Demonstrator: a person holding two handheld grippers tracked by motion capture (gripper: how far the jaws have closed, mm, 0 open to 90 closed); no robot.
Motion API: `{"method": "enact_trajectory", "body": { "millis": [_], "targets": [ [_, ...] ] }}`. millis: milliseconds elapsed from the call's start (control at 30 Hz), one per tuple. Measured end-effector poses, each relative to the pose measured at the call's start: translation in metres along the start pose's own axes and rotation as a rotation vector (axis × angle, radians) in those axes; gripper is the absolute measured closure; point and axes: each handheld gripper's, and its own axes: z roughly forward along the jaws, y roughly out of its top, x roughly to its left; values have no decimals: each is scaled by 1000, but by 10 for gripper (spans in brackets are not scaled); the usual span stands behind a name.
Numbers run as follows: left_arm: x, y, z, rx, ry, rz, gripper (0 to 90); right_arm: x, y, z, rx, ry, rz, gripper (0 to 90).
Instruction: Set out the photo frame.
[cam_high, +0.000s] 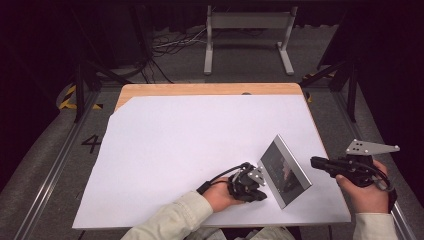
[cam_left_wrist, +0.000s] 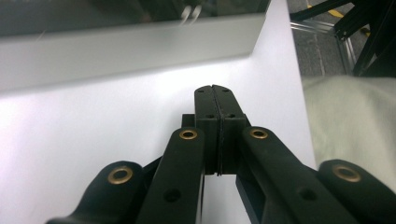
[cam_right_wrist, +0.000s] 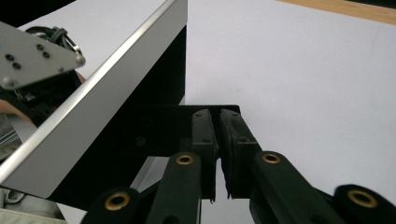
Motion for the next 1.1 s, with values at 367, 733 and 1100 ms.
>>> {"method": "enact_trajectory", "body": {
  "millis": [367, 733, 1100],
  "targets": [
    [4, -40, -38, -4, 34, -30, 894, 5, 5, 2, 16, 7, -38, 827],
    [19, -70, -76, -49, 108, -122, 882, 5, 9, 6, 35, 6, 95, 728],
    [26, -93, -103, -40, 211, -153, 852, 7, 14, 5, 58, -58, 161, 686]
  ]
}}
